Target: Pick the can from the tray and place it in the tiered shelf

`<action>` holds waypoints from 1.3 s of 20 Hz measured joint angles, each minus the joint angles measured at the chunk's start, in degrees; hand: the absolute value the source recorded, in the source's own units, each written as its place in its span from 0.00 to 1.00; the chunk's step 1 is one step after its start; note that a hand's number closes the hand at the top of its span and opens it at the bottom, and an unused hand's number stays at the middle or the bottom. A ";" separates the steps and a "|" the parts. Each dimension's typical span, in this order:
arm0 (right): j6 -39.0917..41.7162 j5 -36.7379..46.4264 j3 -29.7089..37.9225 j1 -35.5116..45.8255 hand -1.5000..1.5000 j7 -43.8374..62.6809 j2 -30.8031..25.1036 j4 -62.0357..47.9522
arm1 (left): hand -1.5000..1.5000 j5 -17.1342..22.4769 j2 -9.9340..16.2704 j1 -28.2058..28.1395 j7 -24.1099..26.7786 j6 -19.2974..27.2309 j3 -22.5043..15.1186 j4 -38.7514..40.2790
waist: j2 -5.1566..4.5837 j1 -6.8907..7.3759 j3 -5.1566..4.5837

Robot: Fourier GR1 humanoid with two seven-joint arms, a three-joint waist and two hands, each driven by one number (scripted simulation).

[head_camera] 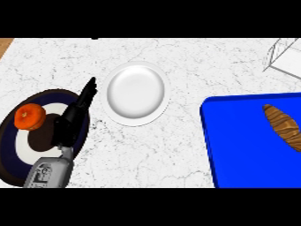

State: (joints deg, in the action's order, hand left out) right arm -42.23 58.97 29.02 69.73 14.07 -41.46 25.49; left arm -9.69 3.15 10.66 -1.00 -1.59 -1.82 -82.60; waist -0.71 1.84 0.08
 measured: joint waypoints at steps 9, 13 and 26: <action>-3.37 8.97 -3.07 -1.49 0.00 14.66 -4.86 -6.68 | 0.50 -0.03 0.32 -0.31 0.50 -0.24 0.21 0.03 | 0.17 -0.14 -0.18; -5.12 6.38 -1.49 -2.34 0.00 13.84 -4.34 -5.77 | 0.50 0.31 0.47 0.76 0.09 -0.31 0.93 0.82 | 0.25 -0.49 -0.12; -1.10 -5.79 3.14 -0.05 0.00 5.99 -4.31 -0.25 | 0.50 0.23 0.20 0.40 -0.43 -0.39 0.74 0.24 | 0.47 -0.98 -0.05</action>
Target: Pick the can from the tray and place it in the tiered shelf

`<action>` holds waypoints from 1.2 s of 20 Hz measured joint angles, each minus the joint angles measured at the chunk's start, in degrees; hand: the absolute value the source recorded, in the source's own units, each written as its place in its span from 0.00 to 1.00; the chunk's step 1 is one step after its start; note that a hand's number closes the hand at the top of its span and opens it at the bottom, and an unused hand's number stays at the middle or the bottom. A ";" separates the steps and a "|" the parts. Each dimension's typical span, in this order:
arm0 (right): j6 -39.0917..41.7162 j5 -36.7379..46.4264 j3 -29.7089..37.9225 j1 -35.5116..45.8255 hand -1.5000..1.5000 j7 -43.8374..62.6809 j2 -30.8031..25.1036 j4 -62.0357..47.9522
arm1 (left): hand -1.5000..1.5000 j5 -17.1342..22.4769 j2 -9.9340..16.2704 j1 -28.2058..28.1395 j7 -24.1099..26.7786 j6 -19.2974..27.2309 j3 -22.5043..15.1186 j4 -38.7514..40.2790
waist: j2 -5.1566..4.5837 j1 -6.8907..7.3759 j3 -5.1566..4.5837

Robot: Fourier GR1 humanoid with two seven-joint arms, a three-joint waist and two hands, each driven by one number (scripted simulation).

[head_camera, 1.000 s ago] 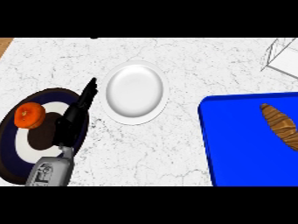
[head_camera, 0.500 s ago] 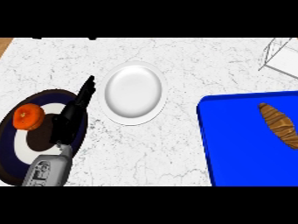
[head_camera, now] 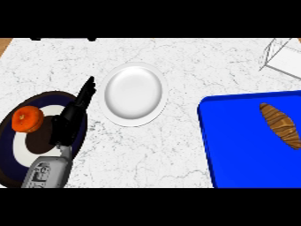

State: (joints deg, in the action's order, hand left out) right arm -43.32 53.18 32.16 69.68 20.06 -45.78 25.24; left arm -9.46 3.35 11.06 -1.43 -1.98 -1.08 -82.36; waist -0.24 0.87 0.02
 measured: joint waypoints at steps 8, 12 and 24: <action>-3.00 -5.29 3.60 2.03 0.00 1.55 -2.92 6.93 | 0.50 0.16 0.39 -0.76 -0.26 0.06 0.55 -0.66 | 0.38 -0.74 -0.05; -0.30 -5.84 4.47 -0.32 0.00 7.61 -6.05 11.60 | 0.50 0.19 0.65 -2.22 -0.20 0.32 0.97 -1.31 | 0.78 -1.76 -0.11; 24.61 -12.50 11.23 -19.06 0.00 20.84 -16.08 27.98 | 0.50 0.32 0.93 -4.86 0.81 1.38 2.35 -1.58 | 1.58 -5.13 -0.08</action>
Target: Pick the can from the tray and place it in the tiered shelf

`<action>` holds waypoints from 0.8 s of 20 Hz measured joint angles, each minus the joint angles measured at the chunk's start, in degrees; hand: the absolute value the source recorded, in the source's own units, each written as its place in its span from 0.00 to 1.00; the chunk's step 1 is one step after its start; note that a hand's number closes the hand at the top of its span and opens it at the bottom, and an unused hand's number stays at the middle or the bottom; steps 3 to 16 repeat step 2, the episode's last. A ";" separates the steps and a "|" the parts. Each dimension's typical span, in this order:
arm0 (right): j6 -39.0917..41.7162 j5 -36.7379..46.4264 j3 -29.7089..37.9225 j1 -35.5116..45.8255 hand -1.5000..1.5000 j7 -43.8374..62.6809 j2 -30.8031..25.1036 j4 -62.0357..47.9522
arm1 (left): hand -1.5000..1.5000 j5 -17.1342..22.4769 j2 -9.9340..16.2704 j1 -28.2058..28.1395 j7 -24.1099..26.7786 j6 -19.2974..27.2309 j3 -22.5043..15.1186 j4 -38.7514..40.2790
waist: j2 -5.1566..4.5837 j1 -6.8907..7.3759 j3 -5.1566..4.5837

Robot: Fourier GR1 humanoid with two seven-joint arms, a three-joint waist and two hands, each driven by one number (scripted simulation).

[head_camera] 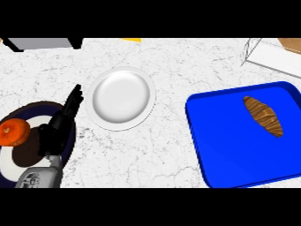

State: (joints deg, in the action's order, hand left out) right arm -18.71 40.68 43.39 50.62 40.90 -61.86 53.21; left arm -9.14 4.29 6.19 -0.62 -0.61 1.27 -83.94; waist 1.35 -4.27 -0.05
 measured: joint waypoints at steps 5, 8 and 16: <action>4.39 -2.54 2.71 -3.38 0.00 0.89 -1.31 4.15 | 0.50 0.46 0.49 -0.38 0.06 -0.34 0.59 0.00 | 0.10 -0.43 0.02; 4.39 -2.54 2.71 -3.38 0.00 0.89 -1.31 4.15 | 0.50 0.46 0.49 -0.38 0.06 -0.34 0.59 0.00 | 0.10 -0.43 0.02; 4.39 -2.54 2.71 -3.38 0.00 0.89 -1.31 4.15 | 0.50 0.46 0.49 -0.38 0.06 -0.34 0.59 0.00 | 0.10 -0.43 0.02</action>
